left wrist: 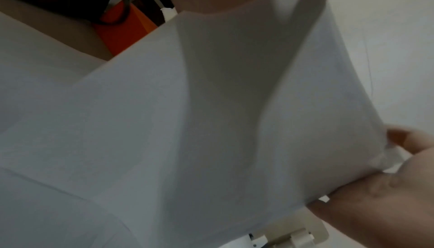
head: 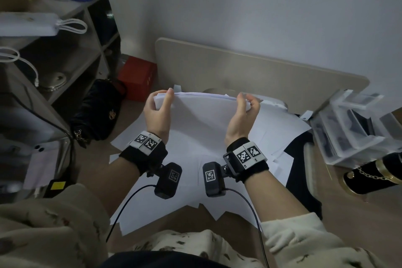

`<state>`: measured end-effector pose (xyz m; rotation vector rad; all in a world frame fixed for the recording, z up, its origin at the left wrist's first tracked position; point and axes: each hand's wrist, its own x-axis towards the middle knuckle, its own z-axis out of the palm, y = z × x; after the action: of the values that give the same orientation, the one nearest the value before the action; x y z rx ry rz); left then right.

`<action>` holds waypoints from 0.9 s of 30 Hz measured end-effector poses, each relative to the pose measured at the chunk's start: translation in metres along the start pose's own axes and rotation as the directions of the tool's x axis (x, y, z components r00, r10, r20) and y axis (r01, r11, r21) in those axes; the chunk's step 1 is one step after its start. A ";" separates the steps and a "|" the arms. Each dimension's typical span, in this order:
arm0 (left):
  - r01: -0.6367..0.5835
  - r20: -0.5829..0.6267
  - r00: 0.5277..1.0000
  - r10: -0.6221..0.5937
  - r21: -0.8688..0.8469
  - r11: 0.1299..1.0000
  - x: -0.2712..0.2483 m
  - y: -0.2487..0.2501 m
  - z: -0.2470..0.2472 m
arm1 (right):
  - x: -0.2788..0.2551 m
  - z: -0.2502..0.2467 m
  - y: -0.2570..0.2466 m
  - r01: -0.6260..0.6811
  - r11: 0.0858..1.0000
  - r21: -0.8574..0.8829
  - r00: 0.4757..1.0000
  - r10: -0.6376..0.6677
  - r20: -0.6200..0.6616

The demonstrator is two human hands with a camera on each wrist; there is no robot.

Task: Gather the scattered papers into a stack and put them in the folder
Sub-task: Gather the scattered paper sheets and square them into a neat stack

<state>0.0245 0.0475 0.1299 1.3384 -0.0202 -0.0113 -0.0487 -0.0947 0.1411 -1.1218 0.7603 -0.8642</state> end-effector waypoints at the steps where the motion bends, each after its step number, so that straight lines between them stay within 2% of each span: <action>1: -0.001 -0.008 1.000 0.001 -0.001 1.000 0.001 0.001 0.000 | 0.000 -0.001 0.000 0.005 1.000 0.003 1.000 -0.005 0.002; 5: -0.007 -0.029 1.000 0.007 -0.004 1.000 0.002 0.002 0.001 | -0.002 0.000 -0.001 0.035 0.998 0.051 0.999 -0.036 0.023; 9: 0.009 -0.007 1.000 -0.009 -0.010 1.000 -0.001 0.004 0.003 | -0.004 0.002 0.000 0.031 0.999 0.030 0.996 -0.033 0.078; 16: -0.017 -0.013 1.000 0.017 0.008 1.000 0.002 0.004 0.002 | 0.001 -0.005 0.000 0.033 0.999 0.008 0.996 -0.034 0.087; 19: -0.045 0.087 0.995 0.041 0.042 0.998 0.003 -0.001 -0.006 | 0.002 -0.010 0.005 0.026 0.999 -0.022 0.993 -0.023 0.120; 23: -0.057 0.267 0.963 0.042 0.048 0.997 0.005 -0.014 -0.020 | 0.002 -0.014 0.005 0.060 0.998 -0.029 0.984 -0.054 0.168; 25: -0.052 0.301 0.953 0.021 0.092 0.994 0.007 -0.017 -0.023 | 0.003 -0.016 0.006 0.075 0.996 -0.039 0.975 -0.066 0.210; 27: -0.009 0.277 0.961 -0.022 0.112 0.994 0.007 -0.017 -0.022 | 0.004 -0.018 0.009 0.070 0.996 -0.055 0.965 -0.053 0.256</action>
<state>0.0320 0.0651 0.1085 1.4403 -0.2574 -0.2066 -0.0609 -0.1042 0.1272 -1.2903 0.5451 -0.7337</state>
